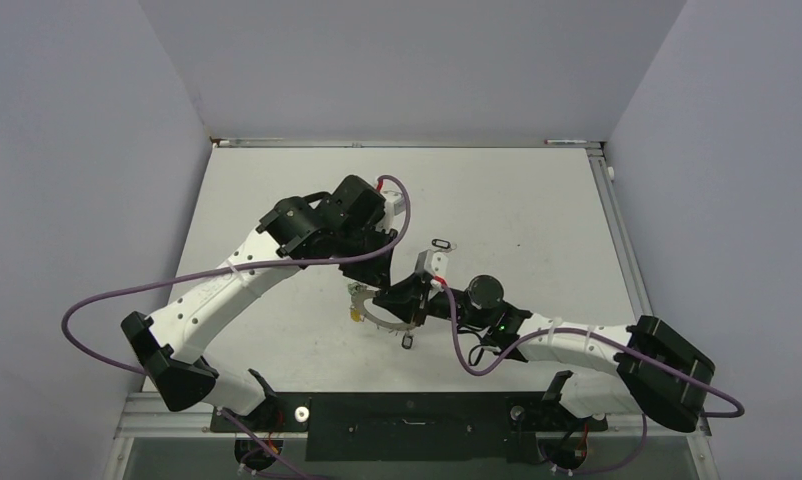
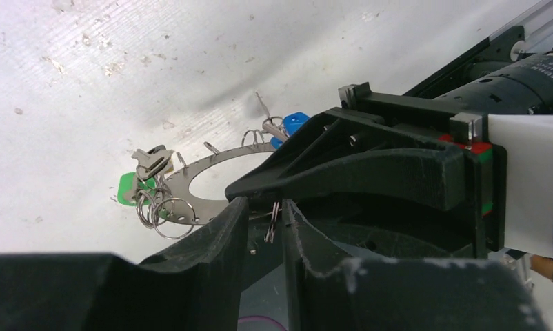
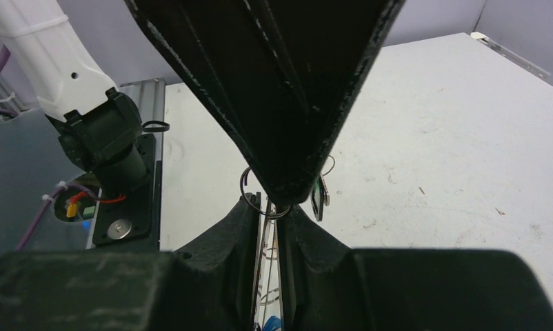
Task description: Put the keys on the keyring
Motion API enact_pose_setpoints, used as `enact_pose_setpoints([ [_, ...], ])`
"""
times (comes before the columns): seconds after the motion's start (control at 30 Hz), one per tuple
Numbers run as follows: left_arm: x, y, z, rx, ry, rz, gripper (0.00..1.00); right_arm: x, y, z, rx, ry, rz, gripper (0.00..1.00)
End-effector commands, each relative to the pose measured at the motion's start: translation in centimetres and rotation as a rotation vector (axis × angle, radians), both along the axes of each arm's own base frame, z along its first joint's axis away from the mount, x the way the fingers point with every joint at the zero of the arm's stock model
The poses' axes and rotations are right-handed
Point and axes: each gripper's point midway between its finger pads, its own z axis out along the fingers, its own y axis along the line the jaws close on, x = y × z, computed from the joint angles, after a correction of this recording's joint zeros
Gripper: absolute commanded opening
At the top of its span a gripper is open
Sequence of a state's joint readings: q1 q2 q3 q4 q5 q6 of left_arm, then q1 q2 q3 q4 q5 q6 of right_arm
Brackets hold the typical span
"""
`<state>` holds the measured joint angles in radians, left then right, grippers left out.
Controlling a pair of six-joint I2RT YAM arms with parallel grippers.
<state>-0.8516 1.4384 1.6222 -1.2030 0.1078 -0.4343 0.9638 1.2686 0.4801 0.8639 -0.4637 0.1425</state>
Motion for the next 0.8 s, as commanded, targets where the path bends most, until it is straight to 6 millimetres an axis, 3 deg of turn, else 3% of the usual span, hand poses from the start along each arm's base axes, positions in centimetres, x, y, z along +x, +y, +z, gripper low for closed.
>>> enact_pose_setpoints([
  [0.0,0.4,-1.1,2.7,-0.128,-0.044,-0.013,0.3,-1.9,-0.3,4.3,0.128,-0.086,0.078,0.05],
  [0.17,0.4,-1.7,4.4,-0.198,-0.098,-0.045,0.48,-2.7,-0.6,4.3,0.142,-0.065,0.108,0.05],
  [0.4,-0.2,-1.4,7.1,-0.306,-0.324,-0.234,0.5,-4.8,-1.1,4.8,0.165,-0.021,0.232,0.05],
  [0.53,0.4,-0.7,7.6,-0.356,-0.534,-0.285,0.56,-5.6,-1.8,6.2,0.203,0.013,0.266,0.05],
  [0.63,0.1,-0.3,8.8,-0.438,-0.716,-0.333,0.58,-5.8,-2.1,6.9,0.206,0.059,0.296,0.05],
  [0.67,-0.1,0.0,8.3,-0.449,-0.76,-0.345,0.58,-6.0,-2.2,7.0,0.206,0.075,0.309,0.05],
  [0.77,-1.2,0.8,10.0,-0.485,-0.945,-0.441,0.58,-6.1,-2.3,7.1,0.18,0.135,0.329,0.05],
])
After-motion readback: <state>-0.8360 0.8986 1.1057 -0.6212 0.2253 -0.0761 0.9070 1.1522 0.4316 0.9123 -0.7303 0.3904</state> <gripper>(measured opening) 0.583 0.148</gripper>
